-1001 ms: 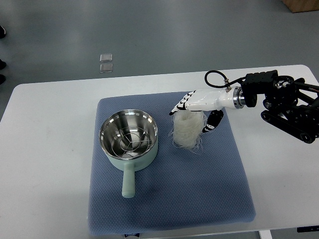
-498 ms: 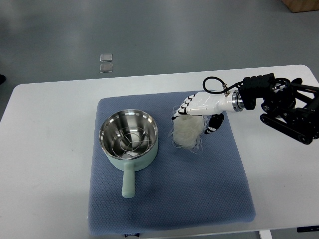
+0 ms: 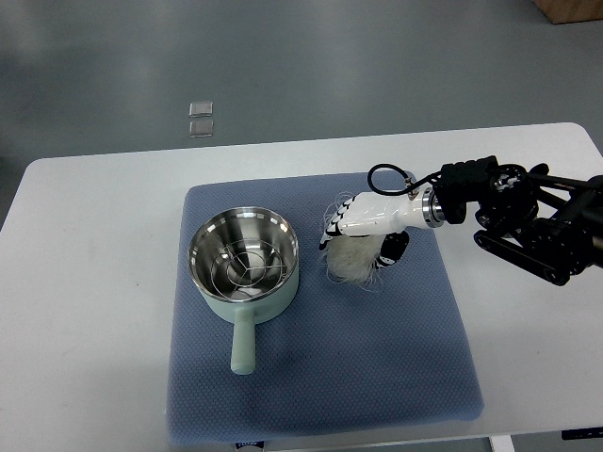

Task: Put vermicelli into pot with right hand
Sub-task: 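Lift the vermicelli with the right hand and carry it over the steel pot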

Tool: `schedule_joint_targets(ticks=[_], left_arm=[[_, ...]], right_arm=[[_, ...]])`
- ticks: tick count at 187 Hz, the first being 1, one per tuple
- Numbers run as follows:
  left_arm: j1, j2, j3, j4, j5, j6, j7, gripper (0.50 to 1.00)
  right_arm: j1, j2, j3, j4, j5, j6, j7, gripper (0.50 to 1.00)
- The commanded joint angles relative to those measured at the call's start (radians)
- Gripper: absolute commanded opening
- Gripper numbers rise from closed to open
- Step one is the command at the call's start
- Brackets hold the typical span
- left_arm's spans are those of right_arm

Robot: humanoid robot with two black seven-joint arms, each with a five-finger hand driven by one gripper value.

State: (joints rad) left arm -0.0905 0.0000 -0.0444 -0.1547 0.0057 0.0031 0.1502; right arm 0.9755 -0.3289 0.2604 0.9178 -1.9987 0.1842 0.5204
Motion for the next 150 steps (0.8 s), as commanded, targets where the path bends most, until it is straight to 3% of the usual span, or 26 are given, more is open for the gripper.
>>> schedule_joint_targets(ticks=[1, 7, 74, 150], left_arm=[[0.000, 0.000, 0.000, 0.000, -0.001, 0.000, -0.001, 1.000], [0.000, 0.000, 0.000, 0.001, -0.001, 0.000, 0.000, 1.000], [0.000, 0.000, 0.000, 0.003, -0.001, 0.000, -0.001, 1.000], [-0.002, 0.000, 0.001, 0.004, -0.001, 0.000, 0.000, 1.000]], right_arm=[[-0.005, 0.004, 0.000, -0.013, -0.003, 0.001, -0.006, 0.566], [-0.005, 0.007, 0.000, -0.014, -0.002, 0.000, -0.008, 0.500], [0.015, -0.010, 0.060, 0.007, 0.086, -0.066, -0.011, 0.500], [0.155, -0.036, 0.128, 0.093, 0.304, -0.051, -0.013, 0.500]])
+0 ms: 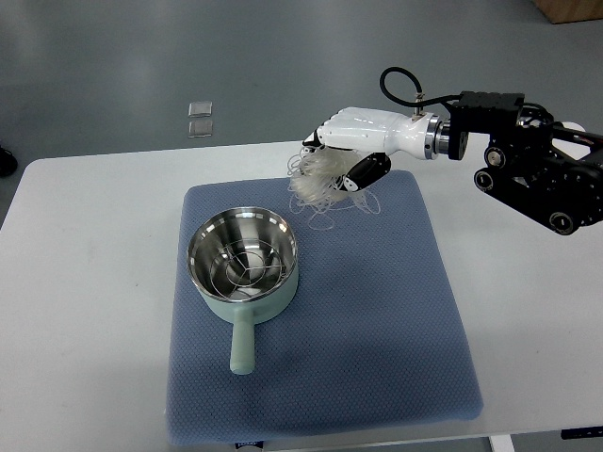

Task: Put vermicelli into pot with right hand
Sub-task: 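Lift the vermicelli with the right hand and carry it over the steel pot, then open the right hand to release the vermicelli into the pot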

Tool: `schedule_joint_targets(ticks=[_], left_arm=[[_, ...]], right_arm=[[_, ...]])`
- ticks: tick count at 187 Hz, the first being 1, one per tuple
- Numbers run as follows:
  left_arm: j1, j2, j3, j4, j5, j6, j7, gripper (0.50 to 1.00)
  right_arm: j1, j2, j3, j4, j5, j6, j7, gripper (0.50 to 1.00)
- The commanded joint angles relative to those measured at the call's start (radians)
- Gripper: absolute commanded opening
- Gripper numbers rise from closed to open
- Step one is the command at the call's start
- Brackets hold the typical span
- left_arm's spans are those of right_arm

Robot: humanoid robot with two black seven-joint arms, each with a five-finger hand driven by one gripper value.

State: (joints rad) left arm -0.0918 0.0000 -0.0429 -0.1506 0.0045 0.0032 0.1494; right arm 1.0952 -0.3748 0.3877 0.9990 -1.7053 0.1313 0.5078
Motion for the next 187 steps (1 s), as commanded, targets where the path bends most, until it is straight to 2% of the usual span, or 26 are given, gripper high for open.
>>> schedule_joint_targets(ticks=[1, 30, 73, 96, 120, 122, 123, 124, 125, 126, 127, 128, 129, 130, 131, 137, 147, 160, 174, 187], left_arm=[[0.000, 0.000, 0.000, 0.000, 0.000, 0.000, 0.001, 1.000], [0.000, 0.000, 0.000, 0.000, 0.000, 0.000, 0.001, 1.000], [0.000, 0.000, 0.000, 0.000, 0.000, 0.000, 0.001, 1.000], [0.000, 0.000, 0.000, 0.000, 0.000, 0.001, -0.001, 1.000], [0.000, 0.000, 0.000, 0.000, 0.000, 0.003, -0.001, 1.000], [0.000, 0.000, 0.000, 0.000, 0.000, 0.003, -0.001, 1.000], [0.000, 0.000, 0.000, 0.000, 0.000, 0.003, -0.001, 1.000], [0.000, 0.000, 0.000, 0.000, 0.000, 0.003, -0.001, 1.000], [0.000, 0.000, 0.000, 0.000, 0.000, 0.003, -0.001, 1.000], [0.000, 0.000, 0.000, 0.000, 0.000, 0.003, -0.001, 1.000], [0.000, 0.000, 0.000, 0.000, 0.000, 0.003, -0.001, 1.000], [0.000, 0.000, 0.000, 0.000, 0.000, 0.003, -0.001, 1.000], [0.000, 0.000, 0.000, 0.000, 0.000, 0.003, -0.001, 1.000], [0.000, 0.000, 0.000, 0.000, 0.000, 0.003, -0.001, 1.000], [0.000, 0.000, 0.000, 0.000, 0.000, 0.003, -0.001, 1.000], [0.000, 0.000, 0.000, 0.000, 0.000, 0.003, -0.001, 1.000], [-0.002, 0.000, 0.000, 0.000, 0.000, 0.003, -0.001, 1.000], [-0.002, 0.000, 0.000, 0.000, 0.000, 0.003, -0.001, 1.000], [-0.003, 0.000, 0.000, 0.000, 0.000, 0.003, -0.001, 1.000], [-0.003, 0.000, 0.000, 0.000, 0.000, 0.003, -0.001, 1.000]], right_arm=[[0.040, 0.011, 0.000, 0.013, 0.012, 0.002, 0.000, 0.500], [0.072, 0.040, 0.000, 0.053, 0.013, 0.034, 0.000, 0.500], [0.071, 0.171, -0.018, 0.058, 0.030, 0.045, -0.015, 0.500], [0.066, 0.224, -0.039, 0.035, 0.019, 0.059, -0.043, 0.500], [0.065, 0.234, -0.070, -0.005, 0.015, 0.047, -0.049, 0.500], [0.065, 0.234, -0.072, -0.006, 0.015, 0.047, -0.049, 0.519], [0.065, 0.235, -0.073, -0.008, 0.013, 0.045, -0.049, 0.549], [0.065, 0.235, -0.073, -0.008, 0.013, 0.045, -0.049, 0.549], [0.065, 0.234, -0.075, -0.010, 0.013, 0.044, -0.049, 0.580], [0.065, 0.234, -0.075, -0.010, 0.013, 0.044, -0.049, 0.580], [0.065, 0.234, -0.076, -0.013, 0.013, 0.044, -0.049, 0.617], [0.065, 0.234, -0.076, -0.013, 0.013, 0.044, -0.049, 0.617], [0.065, 0.234, -0.078, -0.014, 0.013, 0.042, -0.049, 0.653], [0.065, 0.234, -0.078, -0.014, 0.013, 0.042, -0.049, 0.654], [0.063, 0.234, -0.078, -0.016, 0.013, 0.042, -0.049, 0.682], [0.061, 0.234, -0.078, -0.019, 0.013, 0.041, -0.049, 0.737], [0.058, 0.234, -0.078, -0.019, 0.013, 0.037, -0.049, 0.766], [0.058, 0.229, -0.078, -0.019, 0.013, 0.030, -0.049, 0.854], [0.057, 0.220, -0.076, -0.019, 0.015, 0.030, -0.048, 0.895], [0.057, 0.214, -0.075, -0.019, 0.015, 0.030, -0.048, 0.897]])
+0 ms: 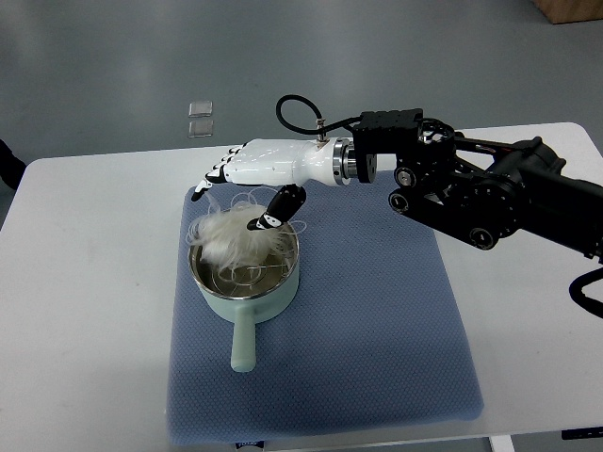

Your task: Put vermicelli into pot with right hand

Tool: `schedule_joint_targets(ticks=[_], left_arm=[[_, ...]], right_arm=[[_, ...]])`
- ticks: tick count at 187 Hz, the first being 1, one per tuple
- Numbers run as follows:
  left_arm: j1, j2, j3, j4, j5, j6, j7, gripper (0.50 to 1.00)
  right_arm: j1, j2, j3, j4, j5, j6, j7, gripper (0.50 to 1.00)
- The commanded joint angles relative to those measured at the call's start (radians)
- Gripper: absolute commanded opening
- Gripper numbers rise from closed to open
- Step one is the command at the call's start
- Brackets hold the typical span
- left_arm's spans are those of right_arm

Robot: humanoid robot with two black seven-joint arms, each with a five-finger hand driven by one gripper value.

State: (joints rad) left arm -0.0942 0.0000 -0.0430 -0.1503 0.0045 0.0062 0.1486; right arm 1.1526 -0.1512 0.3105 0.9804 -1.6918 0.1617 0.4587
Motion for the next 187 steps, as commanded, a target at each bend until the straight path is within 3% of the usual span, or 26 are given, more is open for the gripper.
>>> schedule_joint_targets(ticks=[1, 64, 127, 187], left_arm=[[-0.001, 0.000, 0.000, 0.000, 0.000, 0.000, 0.000, 1.000], [-0.001, 0.000, 0.000, 0.000, 0.000, 0.000, 0.000, 1.000], [0.002, 0.000, -0.003, 0.000, 0.000, 0.000, 0.000, 1.000], [0.005, 0.000, -0.002, 0.000, 0.000, 0.000, 0.000, 1.000]], right_arm=[[-0.001, -0.011, 0.002, 0.000, 0.003, -0.001, 0.002, 0.897], [-0.005, -0.059, 0.084, -0.011, 0.116, -0.024, -0.006, 0.895], [-0.188, -0.090, 0.328, -0.135, 0.555, -0.093, -0.210, 0.891], [-0.277, -0.097, 0.349, -0.221, 1.011, -0.231, -0.305, 0.889]])
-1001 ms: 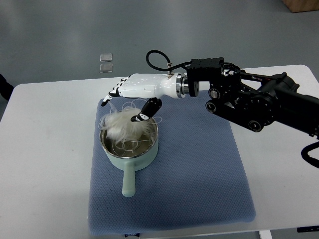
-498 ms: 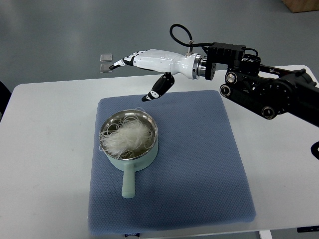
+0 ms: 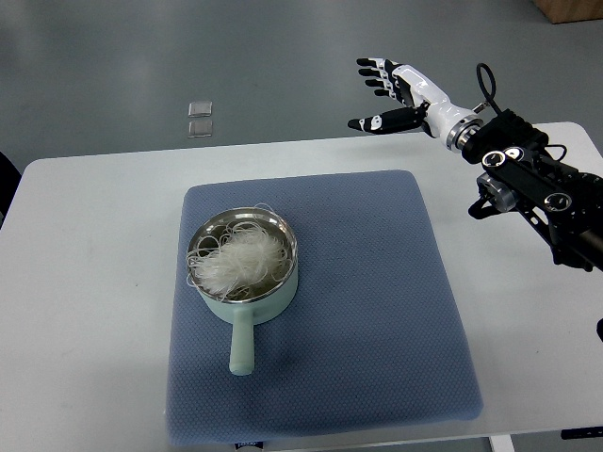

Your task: Put vermicelli into pot with right hand

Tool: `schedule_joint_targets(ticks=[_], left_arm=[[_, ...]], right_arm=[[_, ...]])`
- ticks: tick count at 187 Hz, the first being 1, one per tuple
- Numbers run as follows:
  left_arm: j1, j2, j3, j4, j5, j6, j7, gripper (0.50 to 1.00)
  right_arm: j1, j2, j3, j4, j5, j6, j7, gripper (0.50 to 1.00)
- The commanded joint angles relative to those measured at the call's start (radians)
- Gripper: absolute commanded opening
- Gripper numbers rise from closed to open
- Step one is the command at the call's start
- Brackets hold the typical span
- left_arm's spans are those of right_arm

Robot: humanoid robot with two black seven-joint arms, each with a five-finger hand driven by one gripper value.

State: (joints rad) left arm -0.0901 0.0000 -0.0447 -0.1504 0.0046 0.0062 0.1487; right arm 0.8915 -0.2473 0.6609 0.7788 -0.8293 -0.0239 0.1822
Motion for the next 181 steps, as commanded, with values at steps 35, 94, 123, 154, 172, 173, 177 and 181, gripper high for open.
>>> schedule_joint_targets(ticks=[35, 94, 123, 154, 172, 173, 177, 181], left_arm=[[0.003, 0.000, 0.000, 0.000, 0.000, 0.000, 0.000, 1.000], [0.004, 0.000, 0.000, 0.000, 0.000, 0.000, 0.000, 1.000], [0.006, 0.000, 0.000, 0.000, 0.000, 0.000, 0.000, 1.000], [0.006, 0.000, 0.002, 0.000, 0.000, 0.000, 0.000, 1.000], [0.004, 0.000, 0.003, 0.000, 0.000, 0.000, 0.000, 1.000], [0.004, 0.000, 0.003, 0.000, 0.000, 0.000, 0.000, 1.000], [0.006, 0.000, 0.003, 0.000, 0.000, 0.000, 0.000, 1.000], [0.006, 0.000, 0.003, 0.000, 0.000, 0.000, 0.000, 1.000]], right_arm=[[-0.039, -0.003, 0.000, -0.029, 0.314, -0.080, -0.044, 0.891], [-0.055, 0.000, 0.016, -0.027, 0.549, -0.062, -0.044, 0.901], [-0.086, 0.011, 0.045, -0.024, 0.572, -0.067, -0.030, 0.924], [-0.103, 0.023, 0.059, -0.023, 0.572, -0.064, -0.032, 0.924], [-0.103, 0.023, 0.059, -0.018, 0.565, -0.064, -0.032, 0.924], [-0.103, 0.023, 0.059, -0.018, 0.565, -0.064, -0.032, 0.924], [-0.103, 0.022, 0.059, -0.018, 0.565, -0.064, -0.032, 0.924], [-0.103, 0.022, 0.059, -0.018, 0.565, -0.065, -0.032, 0.924]])
